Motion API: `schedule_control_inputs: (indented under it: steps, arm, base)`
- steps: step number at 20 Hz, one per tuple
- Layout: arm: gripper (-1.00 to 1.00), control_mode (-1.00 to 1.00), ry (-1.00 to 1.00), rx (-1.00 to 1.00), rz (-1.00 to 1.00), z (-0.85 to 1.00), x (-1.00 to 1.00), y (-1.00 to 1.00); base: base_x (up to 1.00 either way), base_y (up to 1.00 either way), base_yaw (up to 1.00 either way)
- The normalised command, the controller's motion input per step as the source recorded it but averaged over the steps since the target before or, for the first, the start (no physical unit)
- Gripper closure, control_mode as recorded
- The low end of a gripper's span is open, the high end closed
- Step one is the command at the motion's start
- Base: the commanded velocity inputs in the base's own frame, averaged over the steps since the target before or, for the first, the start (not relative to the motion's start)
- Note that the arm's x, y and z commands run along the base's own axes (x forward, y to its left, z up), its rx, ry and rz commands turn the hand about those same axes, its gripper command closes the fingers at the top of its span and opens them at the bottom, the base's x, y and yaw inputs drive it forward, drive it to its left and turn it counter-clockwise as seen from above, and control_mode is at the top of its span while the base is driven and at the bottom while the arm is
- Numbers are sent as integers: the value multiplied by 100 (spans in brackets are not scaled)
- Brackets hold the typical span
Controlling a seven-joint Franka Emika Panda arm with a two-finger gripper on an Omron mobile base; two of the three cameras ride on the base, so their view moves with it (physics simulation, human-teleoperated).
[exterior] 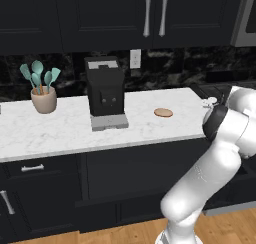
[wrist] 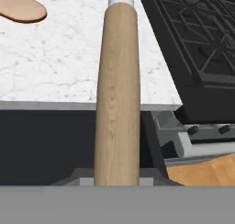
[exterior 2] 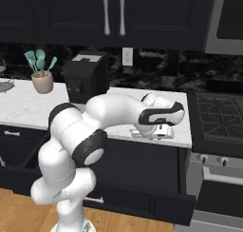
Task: Pick the pizza cutter from the drawer and place it on the counter.
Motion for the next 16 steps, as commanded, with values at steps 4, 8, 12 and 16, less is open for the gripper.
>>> schedule_control_inputs:
  steps: [4,8,12,16]
  arm:
    - [100,-100,16,2,1,11,100,47]
    - [100,-100,20,0,0,0,100,63]
    - [100,-100,24,3,0,0,95,12]
    - [100,-100,30,14,0,14,61,-19]
  base:
    - [0,0,0]
    - [0,0,0]
    - [0,0,0]
    - [0,0,0]
